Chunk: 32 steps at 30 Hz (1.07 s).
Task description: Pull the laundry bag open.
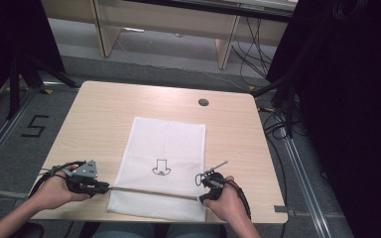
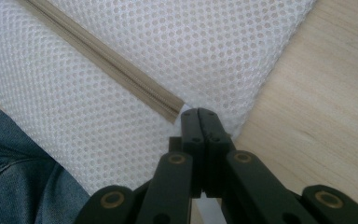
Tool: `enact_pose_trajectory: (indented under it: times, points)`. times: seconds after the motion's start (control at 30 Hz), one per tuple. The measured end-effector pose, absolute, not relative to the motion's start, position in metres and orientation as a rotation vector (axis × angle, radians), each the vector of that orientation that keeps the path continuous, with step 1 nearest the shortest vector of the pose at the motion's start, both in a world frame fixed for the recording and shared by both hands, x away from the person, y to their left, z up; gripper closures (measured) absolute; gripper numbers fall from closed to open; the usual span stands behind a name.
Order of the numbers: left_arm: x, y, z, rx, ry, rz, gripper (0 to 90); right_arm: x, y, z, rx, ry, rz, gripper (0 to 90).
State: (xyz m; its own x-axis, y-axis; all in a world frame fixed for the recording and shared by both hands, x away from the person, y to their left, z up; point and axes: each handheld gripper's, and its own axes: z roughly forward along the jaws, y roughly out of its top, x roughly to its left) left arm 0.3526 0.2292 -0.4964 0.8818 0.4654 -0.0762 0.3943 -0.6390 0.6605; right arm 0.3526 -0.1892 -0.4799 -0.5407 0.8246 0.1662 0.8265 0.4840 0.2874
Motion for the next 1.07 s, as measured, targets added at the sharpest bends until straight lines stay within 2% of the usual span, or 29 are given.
enact_pose_trajectory:
  times: [0.27, 0.43, 0.5, 0.6, 0.8, 0.9, 1.07]
  points:
    - [0.349, 0.230, -0.484, 2.217, 0.592, 0.144, 60.2, 0.351, -0.189, -0.478, -1.489, -2.691, -0.535, 90.0]
    - [0.356, 0.212, -0.476, 2.095, 0.606, 0.142, 44.6, 0.350, -0.190, -0.478, -1.479, -2.697, -0.548, 88.7]
    - [0.356, 0.200, -0.477, 2.046, 0.651, 0.123, 40.7, 0.350, -0.191, -0.479, -1.474, -2.689, -0.575, 83.2]
    - [0.359, 0.190, -0.478, 2.046, 0.642, 0.180, 36.3, 0.346, -0.188, -0.478, -1.461, -2.723, -0.575, 83.4]
    - [0.357, 0.202, -0.484, 2.009, 0.745, 0.206, 35.6, 0.341, -0.183, -0.477, -1.476, -2.721, -0.559, 79.6]
    - [0.358, 0.214, -0.481, 1.995, 0.759, 0.277, 36.3, 0.342, -0.186, -0.475, -1.424, -2.765, -0.598, 76.1]
    - [0.363, 0.228, -0.477, 1.923, 0.820, 0.319, 36.9, 0.340, -0.189, -0.467, -1.480, -2.747, -0.677, 72.5]
